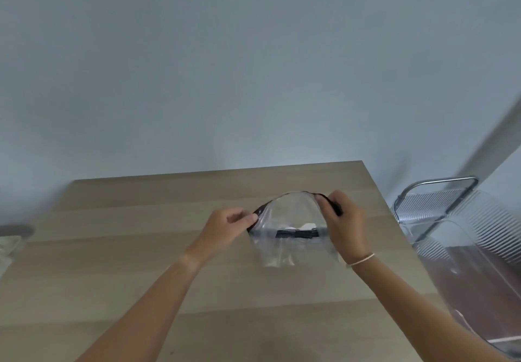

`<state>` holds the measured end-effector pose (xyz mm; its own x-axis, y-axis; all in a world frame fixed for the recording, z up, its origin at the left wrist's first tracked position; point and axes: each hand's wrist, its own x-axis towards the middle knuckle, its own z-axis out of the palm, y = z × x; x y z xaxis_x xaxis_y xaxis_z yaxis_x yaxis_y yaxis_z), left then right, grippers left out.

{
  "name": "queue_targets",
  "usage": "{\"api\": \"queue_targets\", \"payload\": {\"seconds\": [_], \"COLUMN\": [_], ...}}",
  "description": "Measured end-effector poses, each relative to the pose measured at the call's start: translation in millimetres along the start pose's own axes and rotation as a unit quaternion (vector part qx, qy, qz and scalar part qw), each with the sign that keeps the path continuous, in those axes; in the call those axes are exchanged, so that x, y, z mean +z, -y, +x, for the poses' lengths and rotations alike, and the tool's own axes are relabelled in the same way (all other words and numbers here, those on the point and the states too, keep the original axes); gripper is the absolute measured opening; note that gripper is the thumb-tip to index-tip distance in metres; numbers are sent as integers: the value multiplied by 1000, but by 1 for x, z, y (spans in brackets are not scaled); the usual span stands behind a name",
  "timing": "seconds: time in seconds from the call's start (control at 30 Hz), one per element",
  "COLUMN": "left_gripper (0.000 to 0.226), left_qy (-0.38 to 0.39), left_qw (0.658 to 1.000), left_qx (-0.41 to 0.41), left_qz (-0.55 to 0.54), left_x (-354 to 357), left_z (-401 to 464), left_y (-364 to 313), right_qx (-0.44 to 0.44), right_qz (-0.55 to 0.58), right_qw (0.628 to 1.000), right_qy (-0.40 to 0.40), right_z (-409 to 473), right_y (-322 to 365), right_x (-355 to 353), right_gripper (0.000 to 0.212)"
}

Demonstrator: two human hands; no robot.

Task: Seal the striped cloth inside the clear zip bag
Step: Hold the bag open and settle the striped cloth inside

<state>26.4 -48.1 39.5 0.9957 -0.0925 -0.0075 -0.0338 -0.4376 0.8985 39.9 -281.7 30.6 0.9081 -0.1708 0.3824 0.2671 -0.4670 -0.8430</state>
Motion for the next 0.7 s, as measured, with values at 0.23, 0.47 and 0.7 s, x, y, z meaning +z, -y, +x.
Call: {"api": "queue_targets", "payload": {"seconds": [0.23, 0.47, 0.7], "left_gripper": [25, 25, 23], "left_qy": [158, 15, -150], "left_qw": [970, 987, 983], "left_qx": [-31, -14, -35], "left_qz": [-184, -159, -97], "left_x": [-2, -5, -2], "left_z": [0, 12, 21], "left_y": [10, -1, -5], "right_qx": [306, 235, 223], "right_qz": [250, 323, 133], "right_qw": [908, 844, 919], "right_qy": [137, 358, 296], "right_z": [20, 23, 16], "right_y": [-2, -10, -14], "right_x": [-16, -36, -21], "right_gripper": [32, 32, 22]}}
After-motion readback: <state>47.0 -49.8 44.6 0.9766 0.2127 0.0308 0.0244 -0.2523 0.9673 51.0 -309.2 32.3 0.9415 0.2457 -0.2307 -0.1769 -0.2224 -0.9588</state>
